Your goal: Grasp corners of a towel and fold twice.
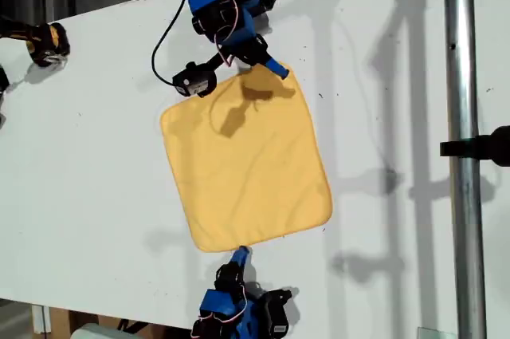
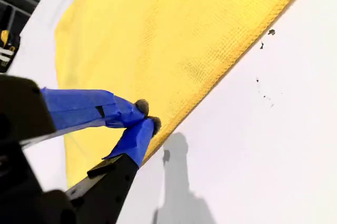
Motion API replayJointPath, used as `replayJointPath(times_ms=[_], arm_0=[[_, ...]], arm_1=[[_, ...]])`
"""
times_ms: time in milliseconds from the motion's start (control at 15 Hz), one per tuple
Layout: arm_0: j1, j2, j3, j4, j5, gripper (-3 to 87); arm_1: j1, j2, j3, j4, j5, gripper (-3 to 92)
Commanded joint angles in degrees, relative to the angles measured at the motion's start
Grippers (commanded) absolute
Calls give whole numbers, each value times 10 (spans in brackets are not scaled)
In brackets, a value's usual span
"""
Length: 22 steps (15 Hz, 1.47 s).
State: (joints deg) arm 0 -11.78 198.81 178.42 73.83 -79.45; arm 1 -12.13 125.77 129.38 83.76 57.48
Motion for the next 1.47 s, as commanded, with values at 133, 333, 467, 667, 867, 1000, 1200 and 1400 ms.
replayJointPath(times_ms=[133, 333, 467, 667, 867, 1000, 1200, 1400], arm_0=[[-13, 3, 0, -3, -1, -7], [-13, 3, 1, -3, -1, -7], [-14, 3, 1, -3, -1, -7], [-14, 3, 1, -3, -1, -7], [-14, 3, 1, -3, -3, -7], [-14, 3, 1, -3, -4, -7], [-14, 3, 1, -3, -4, -7], [-14, 3, 2, -2, -7, -7]], arm_1=[[8, -38, 47, -105, -40, 406], [20, -105, 51, -155, -67, 407], [33, -141, 51, -171, -82, 407], [58, -184, 50, -184, -105, 394], [72, -228, 32, -186, -114, 353], [69, -255, 16, -186, -115, 309], [62, -282, -5, -184, -118, 120], [58, -293, -18, -184, -114, -1]])
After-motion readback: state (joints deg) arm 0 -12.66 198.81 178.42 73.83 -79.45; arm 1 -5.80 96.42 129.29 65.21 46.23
